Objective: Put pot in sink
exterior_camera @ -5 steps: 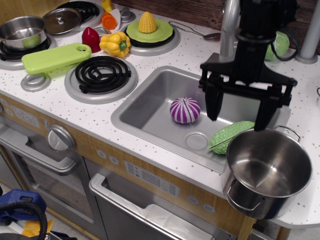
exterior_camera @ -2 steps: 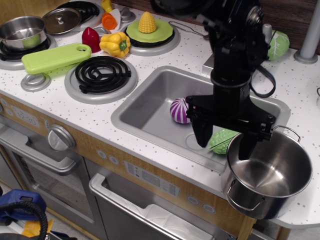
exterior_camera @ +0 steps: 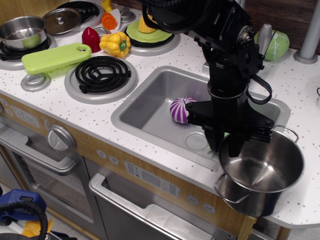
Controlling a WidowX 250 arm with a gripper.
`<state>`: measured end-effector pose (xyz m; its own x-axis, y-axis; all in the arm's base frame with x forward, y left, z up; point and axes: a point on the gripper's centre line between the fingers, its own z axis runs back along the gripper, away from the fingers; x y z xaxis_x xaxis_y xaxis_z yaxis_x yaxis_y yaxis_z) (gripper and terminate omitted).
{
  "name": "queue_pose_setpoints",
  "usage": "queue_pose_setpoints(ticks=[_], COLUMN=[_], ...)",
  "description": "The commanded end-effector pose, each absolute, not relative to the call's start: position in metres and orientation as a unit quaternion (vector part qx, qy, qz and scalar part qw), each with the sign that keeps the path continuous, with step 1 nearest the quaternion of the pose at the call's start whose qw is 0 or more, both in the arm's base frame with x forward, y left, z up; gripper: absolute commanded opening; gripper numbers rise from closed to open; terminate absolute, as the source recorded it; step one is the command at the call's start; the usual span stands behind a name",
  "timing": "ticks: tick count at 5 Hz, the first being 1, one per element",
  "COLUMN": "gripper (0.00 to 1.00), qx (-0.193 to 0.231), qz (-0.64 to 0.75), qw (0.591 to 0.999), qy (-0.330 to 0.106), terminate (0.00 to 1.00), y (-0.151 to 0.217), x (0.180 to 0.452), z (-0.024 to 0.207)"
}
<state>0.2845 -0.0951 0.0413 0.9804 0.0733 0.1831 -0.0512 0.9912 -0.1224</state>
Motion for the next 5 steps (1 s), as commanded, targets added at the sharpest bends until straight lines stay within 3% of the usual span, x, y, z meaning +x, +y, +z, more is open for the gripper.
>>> queue_pose_setpoints(ticks=[1, 3, 4, 5], gripper=[0.00, 0.00, 0.00, 0.00], qx=[-0.064, 0.010, 0.087, 0.172], qz=[0.034, 0.002, -0.014, -0.038], qw=[0.992, 0.997, 0.988, 0.958], qy=[-0.100, -0.080, -0.130, -0.226], terminate=[0.00, 0.00, 0.00, 0.00], y=[-0.100, -0.058, -0.025, 0.004], x=[0.289, 0.312, 0.336, 0.351], z=[0.059, 0.104, 0.112, 0.098])
